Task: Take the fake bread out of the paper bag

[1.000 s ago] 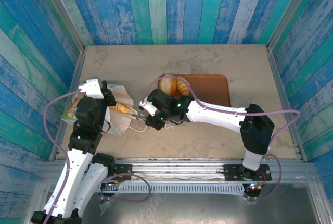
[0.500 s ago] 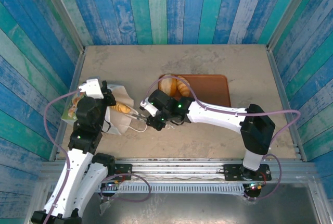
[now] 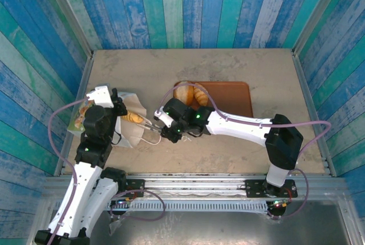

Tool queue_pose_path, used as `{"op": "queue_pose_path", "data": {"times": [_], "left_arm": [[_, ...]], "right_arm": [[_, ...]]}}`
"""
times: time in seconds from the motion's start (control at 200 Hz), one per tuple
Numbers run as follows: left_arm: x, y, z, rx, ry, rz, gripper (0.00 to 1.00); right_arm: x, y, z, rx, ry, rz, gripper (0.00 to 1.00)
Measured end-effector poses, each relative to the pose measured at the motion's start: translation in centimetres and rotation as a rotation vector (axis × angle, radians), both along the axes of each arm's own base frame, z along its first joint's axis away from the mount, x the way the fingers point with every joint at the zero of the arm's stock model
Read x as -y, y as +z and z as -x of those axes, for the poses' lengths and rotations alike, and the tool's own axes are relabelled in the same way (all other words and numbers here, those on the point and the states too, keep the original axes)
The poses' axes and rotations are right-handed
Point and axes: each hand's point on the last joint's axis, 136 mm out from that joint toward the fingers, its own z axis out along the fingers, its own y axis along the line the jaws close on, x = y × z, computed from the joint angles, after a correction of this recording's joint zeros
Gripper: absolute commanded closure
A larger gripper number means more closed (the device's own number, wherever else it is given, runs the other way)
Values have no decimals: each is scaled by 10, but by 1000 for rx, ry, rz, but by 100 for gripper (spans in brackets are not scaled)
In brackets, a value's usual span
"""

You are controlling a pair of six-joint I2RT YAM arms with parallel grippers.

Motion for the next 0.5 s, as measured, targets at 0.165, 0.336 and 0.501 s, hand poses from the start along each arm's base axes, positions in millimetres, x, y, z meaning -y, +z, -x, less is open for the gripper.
{"op": "queue_pose_path", "data": {"times": [0.165,0.336,0.501], "left_arm": [[0,0,0,0,2,0,100],[0,0,0,1,-1,1,100],[0,1,0,3,-2,2,100]], "right_arm": [[5,11,2,12,0,-23,71],[18,25,11,19,-1,-57,71],[41,42,24,25,-9,-102,73]]}}
